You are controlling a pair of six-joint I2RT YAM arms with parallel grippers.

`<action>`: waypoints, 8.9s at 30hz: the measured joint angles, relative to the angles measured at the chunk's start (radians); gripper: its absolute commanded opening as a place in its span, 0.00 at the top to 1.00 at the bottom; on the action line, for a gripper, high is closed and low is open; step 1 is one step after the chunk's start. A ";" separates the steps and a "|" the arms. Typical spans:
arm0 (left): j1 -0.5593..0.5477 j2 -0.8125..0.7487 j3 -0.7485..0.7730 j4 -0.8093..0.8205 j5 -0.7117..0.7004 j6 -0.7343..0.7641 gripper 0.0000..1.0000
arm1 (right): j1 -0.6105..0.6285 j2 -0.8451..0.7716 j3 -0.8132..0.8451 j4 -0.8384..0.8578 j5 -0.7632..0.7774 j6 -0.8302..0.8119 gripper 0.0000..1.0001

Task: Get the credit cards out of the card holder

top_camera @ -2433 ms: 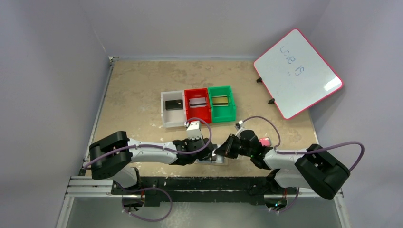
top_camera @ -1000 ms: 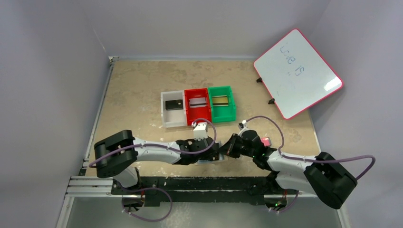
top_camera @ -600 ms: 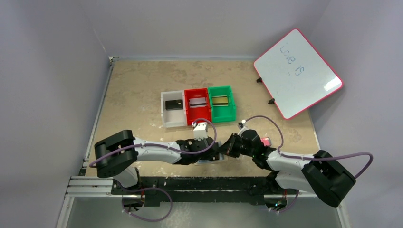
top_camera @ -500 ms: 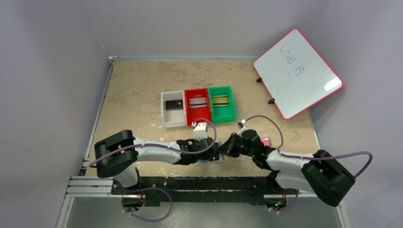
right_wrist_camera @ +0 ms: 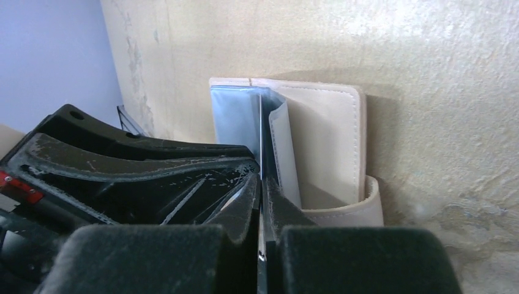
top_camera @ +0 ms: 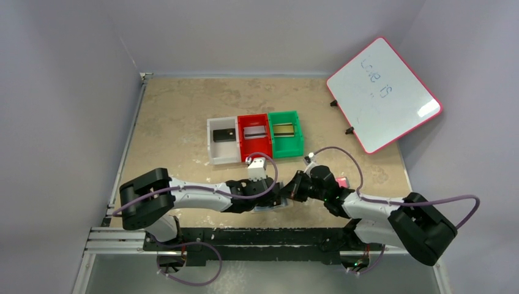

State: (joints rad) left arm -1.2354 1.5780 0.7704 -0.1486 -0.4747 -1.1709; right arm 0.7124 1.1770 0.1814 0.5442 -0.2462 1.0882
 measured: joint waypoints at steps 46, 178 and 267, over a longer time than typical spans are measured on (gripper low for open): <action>0.930 -0.518 -0.002 -0.436 0.000 0.287 0.21 | 0.106 0.076 0.601 -0.165 0.177 -1.200 1.00; 0.980 -0.768 0.059 -0.460 -0.284 0.527 0.19 | 0.105 0.768 1.079 -0.332 0.345 -1.931 1.00; 0.980 -0.737 0.056 -0.468 -0.288 0.528 0.21 | 0.075 0.782 1.345 -0.673 0.346 -0.895 0.93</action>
State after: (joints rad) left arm -0.2554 0.8406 0.8261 -0.6167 -0.7624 -0.6430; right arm 0.7876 1.9594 1.5269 -0.1284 0.0994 0.1928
